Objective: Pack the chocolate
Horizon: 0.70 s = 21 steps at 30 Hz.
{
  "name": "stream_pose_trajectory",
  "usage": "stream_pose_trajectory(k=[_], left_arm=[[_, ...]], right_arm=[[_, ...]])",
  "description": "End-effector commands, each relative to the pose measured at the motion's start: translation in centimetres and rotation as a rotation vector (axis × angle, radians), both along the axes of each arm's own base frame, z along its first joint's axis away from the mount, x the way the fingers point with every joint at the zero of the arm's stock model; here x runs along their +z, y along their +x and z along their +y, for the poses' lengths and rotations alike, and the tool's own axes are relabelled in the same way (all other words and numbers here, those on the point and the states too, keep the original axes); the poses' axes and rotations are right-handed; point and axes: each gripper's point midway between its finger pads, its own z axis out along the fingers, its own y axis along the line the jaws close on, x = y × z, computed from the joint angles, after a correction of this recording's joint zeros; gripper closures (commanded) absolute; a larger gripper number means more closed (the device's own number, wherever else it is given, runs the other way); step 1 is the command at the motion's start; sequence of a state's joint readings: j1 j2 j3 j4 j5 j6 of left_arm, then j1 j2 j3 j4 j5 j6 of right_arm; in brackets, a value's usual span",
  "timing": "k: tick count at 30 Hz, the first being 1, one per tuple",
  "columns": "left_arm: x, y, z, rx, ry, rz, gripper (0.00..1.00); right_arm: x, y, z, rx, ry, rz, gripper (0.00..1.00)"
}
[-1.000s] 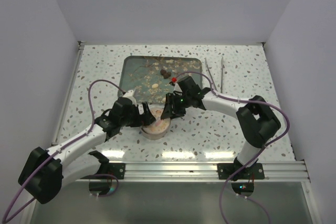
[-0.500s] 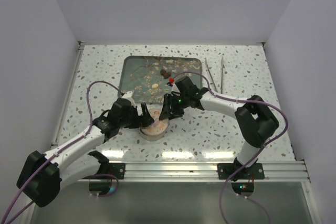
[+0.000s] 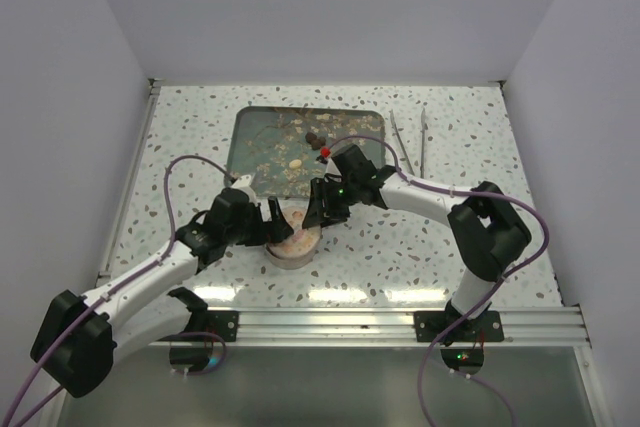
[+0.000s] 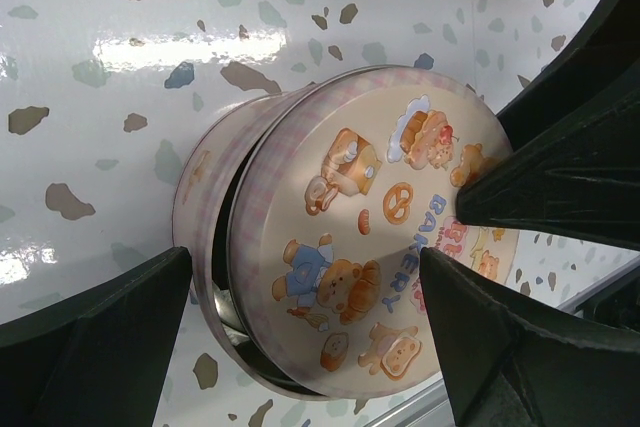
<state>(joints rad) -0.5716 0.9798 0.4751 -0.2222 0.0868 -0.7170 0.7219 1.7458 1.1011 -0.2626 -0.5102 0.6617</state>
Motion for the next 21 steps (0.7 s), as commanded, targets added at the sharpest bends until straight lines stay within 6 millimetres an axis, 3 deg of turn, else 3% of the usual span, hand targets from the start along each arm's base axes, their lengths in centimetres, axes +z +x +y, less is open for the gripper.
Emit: stream_pose_trajectory(k=[1,21], left_arm=[[7.8,0.2,-5.5,-0.180,-0.305,-0.174,0.00],[8.5,0.2,-5.4,-0.168,-0.331,-0.204,0.00]], right_arm=[[1.6,-0.3,3.1,0.069,0.080,-0.062,0.55],[0.6,-1.7,2.9,0.111,0.031,-0.051,0.54]])
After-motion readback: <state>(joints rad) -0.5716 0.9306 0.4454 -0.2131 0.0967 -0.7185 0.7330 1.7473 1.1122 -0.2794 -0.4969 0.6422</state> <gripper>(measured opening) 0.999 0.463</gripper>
